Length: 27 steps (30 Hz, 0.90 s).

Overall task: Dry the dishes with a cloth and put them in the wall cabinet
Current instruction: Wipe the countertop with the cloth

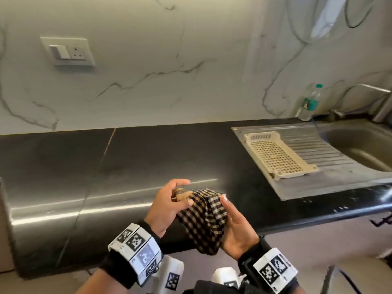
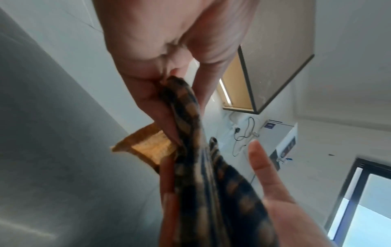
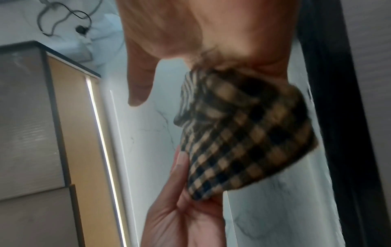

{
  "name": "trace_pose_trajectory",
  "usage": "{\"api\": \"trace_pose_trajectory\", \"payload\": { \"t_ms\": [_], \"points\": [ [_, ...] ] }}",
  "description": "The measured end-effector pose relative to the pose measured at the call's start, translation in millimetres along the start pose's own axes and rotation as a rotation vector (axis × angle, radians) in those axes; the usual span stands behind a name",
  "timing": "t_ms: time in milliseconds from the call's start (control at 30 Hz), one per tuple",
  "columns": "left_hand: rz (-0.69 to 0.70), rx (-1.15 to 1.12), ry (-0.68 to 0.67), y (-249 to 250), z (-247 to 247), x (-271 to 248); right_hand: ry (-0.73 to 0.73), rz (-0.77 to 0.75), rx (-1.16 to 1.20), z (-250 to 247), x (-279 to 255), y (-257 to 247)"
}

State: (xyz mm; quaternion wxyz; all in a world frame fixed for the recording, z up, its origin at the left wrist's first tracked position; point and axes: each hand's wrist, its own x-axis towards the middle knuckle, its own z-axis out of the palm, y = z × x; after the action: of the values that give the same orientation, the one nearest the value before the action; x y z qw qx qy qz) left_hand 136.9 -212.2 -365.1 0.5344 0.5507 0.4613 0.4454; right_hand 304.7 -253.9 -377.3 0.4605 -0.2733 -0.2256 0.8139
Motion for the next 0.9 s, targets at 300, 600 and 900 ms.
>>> {"api": "trace_pose_trajectory", "payload": {
  "t_ms": [300,600,900],
  "points": [
    [0.276,0.138,-0.274,49,88,52,0.300,-0.111,-0.085,-60,-19,-87],
    [-0.190,-0.116,0.029,34,104,122,0.296,-0.299,-0.415,-52,16,-191],
    [-0.367,-1.123,-0.102,15,114,165,0.086,-0.587,-2.150,-6,74,-179]
  ]
}}
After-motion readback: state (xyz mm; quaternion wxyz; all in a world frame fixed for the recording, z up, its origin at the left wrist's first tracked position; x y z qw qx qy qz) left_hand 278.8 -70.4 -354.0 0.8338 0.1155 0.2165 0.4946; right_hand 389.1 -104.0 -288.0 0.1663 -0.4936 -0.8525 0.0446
